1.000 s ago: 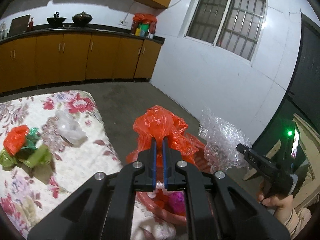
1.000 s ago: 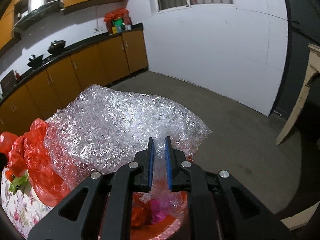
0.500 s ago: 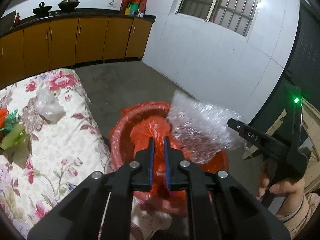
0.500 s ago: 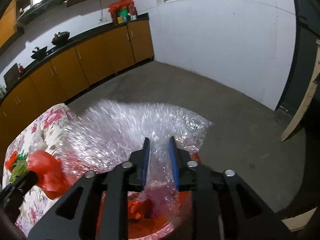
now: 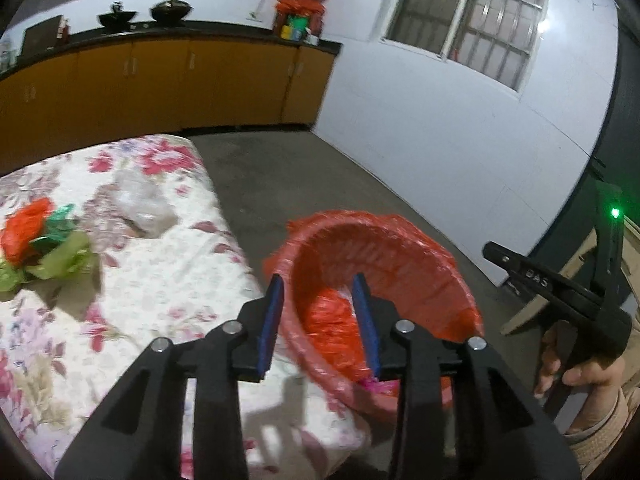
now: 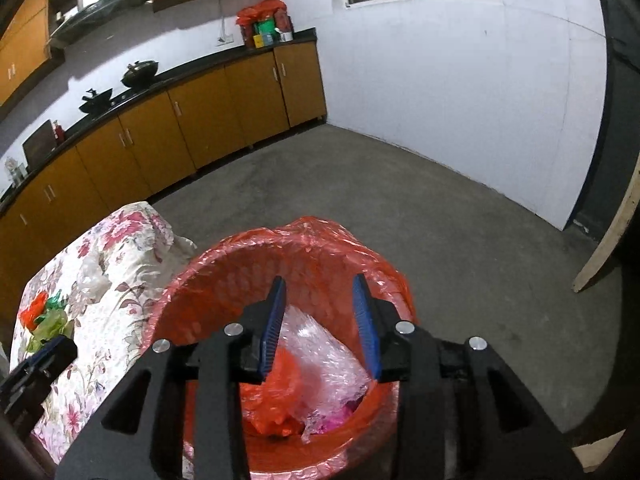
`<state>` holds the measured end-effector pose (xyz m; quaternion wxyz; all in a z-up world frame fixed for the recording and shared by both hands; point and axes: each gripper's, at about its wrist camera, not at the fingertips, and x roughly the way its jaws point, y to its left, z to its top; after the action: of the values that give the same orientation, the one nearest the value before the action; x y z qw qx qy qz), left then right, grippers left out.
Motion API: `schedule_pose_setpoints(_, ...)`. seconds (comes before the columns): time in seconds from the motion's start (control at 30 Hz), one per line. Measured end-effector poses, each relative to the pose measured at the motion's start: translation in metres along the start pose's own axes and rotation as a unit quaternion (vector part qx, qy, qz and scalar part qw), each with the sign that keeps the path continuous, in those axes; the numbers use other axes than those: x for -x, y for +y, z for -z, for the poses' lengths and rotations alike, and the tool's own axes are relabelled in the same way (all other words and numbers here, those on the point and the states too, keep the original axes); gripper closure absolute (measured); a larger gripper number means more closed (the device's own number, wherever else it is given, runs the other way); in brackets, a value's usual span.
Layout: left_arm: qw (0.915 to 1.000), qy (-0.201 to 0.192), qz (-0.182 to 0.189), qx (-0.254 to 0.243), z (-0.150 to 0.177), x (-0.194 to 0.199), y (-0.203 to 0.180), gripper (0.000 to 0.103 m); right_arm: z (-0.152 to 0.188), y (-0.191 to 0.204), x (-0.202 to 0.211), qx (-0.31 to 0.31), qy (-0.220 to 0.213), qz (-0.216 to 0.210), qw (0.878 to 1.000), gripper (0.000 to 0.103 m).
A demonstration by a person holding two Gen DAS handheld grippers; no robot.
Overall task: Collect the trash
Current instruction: 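Open both tools to drop the red bag and bubble wrap into the basket, then grasp the clear plastic bag with the right tool while the left tool grasps a red bag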
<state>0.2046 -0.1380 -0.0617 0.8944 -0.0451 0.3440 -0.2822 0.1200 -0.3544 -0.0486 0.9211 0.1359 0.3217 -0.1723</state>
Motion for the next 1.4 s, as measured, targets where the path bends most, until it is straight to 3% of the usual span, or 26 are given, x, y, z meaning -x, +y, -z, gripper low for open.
schedule_pose_setpoints(0.27, 0.9940, -0.051, -0.085, 0.046, 0.001, 0.045, 0.049, 0.055, 0.003, 0.049, 0.001, 0.043, 0.001, -0.048, 0.998, 0.067)
schedule_pose_setpoints(0.53, 0.9756, -0.088, -0.183, 0.084, 0.011, 0.095, 0.107, 0.052, 0.010, 0.118, 0.000, 0.097, 0.008, -0.109, 0.989, 0.067)
schedule_pose_setpoints(0.73, 0.9626, -0.103, -0.229, 0.102, 0.018, 0.120, 0.137, 0.050, 0.017, 0.165, -0.004, 0.129, 0.019, -0.142, 0.981, 0.065)
schedule_pose_setpoints(0.83, 0.9582, -0.109, -0.242, 0.108, 0.022, 0.128, 0.148, 0.047, 0.019, 0.181, -0.003, 0.137, 0.019, -0.153, 0.978, 0.058)
schedule_pose_setpoints(1.4, 0.9532, -0.108, -0.253, 0.127, 0.023, 0.127, 0.185, 0.043, 0.026, 0.258, -0.032, 0.179, 0.034, -0.185, 0.966, 0.058)
